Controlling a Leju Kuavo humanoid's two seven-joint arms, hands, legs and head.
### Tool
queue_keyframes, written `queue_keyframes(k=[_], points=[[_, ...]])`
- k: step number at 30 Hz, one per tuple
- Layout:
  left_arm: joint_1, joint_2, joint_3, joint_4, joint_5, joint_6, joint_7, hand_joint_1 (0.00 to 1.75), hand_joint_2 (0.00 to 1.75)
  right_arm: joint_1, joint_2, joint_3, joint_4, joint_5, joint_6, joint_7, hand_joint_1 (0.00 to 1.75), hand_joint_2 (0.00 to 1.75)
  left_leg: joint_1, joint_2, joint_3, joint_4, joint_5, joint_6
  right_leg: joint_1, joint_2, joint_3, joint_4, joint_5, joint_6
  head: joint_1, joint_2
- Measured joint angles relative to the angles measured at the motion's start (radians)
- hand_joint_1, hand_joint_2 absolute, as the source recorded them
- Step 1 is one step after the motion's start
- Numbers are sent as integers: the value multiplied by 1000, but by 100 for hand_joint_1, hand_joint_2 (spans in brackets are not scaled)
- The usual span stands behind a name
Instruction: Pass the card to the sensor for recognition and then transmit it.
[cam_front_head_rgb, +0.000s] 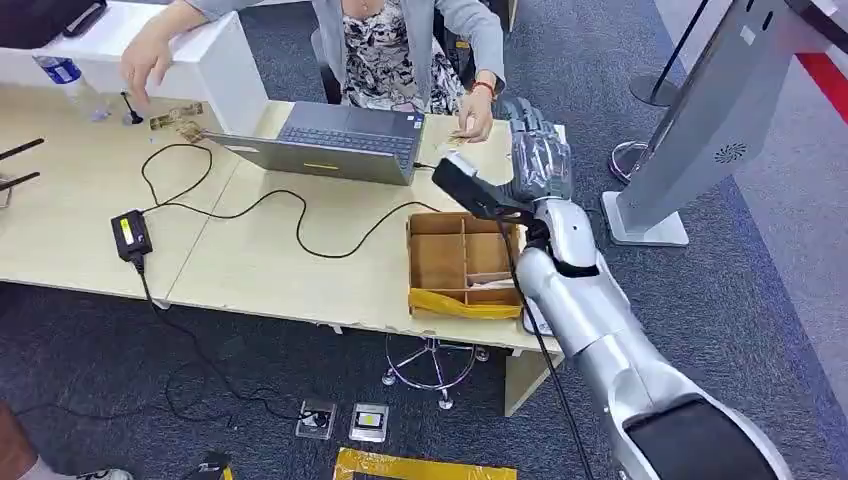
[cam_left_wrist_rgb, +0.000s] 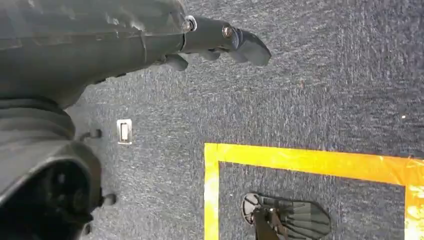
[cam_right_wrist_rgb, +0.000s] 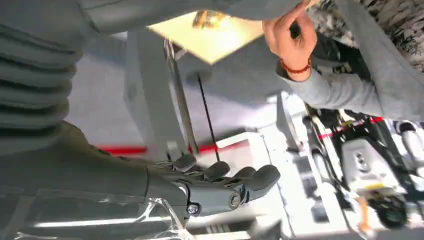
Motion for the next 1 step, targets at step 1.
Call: queue_keyframes(k=[1], points=[[1,0,0,0,3,0,0,0,0,-1,-16,-23,6,-46,-5,-25,0,0,0,0,0,0,0,0,0,0,0,0,0,0,0,0]])
